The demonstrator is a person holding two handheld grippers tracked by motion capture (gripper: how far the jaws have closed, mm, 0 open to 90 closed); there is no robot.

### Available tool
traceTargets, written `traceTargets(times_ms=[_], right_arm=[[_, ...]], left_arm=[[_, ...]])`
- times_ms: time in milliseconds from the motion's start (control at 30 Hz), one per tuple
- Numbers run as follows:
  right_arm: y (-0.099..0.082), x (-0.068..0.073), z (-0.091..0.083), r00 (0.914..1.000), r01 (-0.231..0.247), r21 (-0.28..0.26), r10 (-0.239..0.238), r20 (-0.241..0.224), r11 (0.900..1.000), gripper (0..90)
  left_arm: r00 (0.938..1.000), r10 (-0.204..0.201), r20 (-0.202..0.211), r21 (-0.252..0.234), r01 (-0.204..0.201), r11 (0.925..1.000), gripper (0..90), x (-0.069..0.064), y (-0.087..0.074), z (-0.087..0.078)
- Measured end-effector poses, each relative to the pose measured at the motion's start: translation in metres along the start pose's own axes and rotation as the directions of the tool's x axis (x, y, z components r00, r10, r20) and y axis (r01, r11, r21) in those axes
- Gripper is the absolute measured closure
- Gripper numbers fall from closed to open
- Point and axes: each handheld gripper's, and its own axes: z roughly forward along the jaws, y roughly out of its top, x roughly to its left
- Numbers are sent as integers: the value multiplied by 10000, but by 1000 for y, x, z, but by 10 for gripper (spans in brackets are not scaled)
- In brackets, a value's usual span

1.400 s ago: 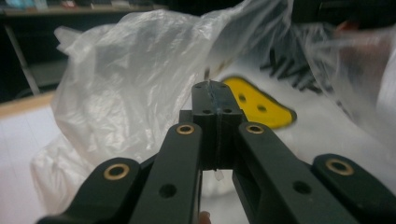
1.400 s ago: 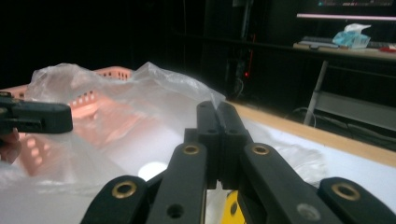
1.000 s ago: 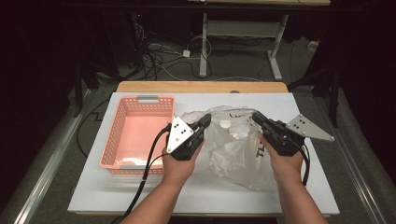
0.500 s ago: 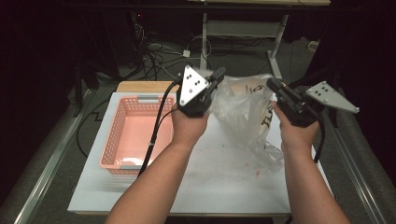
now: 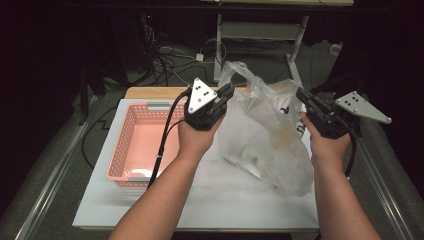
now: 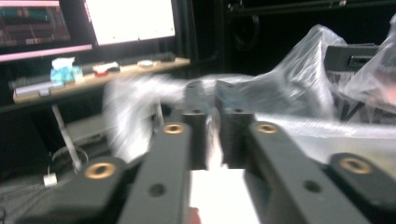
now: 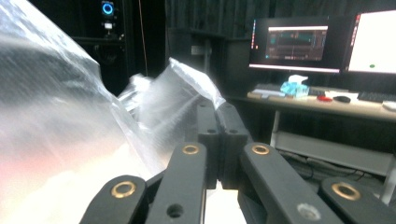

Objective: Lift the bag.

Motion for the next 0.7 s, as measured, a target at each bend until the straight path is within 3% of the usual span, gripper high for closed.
traceTargets(times_ms=[67, 200, 267, 433, 500, 633, 700], right_arm=[[-5, -2, -4, 10000, -23, 51, 23, -22, 10000, 900], [-7, -1, -18, 9997, -23, -47, 22, -250, 10000, 798], [-6, 1, -27, 9988, 167, -161, -175, -462, 9997, 690], [-4, 7, -56, 9975, 255, -639, -296, -648, 9976, 421], [-5, 7, -67, 9972, 137, -640, -183, -722, 9979, 313], [-12, 4, -78, 9953, -177, -112, 165, -949, 9998, 73], [-17, 5, -79, 9956, -154, 242, 175, -922, 9996, 1]], left_arm=[[9997, -115, 204, 132, 112, 9999, 672, 1, -7, -13], [9992, -199, 340, 380, 186, 9991, 523, 1, -25, -40], [9966, -594, 566, 641, 557, 9964, 453, 1, -35, -51], [9905, -886, 1053, 1460, 727, 9866, 280, -5, -61, -61], [9860, -1168, 1193, 1781, 945, 9795, 212, -6, -70, -62], [9839, -1374, 1139, 2285, 1087, 9675, 18, -8, -81, -63], [9839, -1442, 1054, 2320, 1167, 9657, 0, -8, -84, -66]])
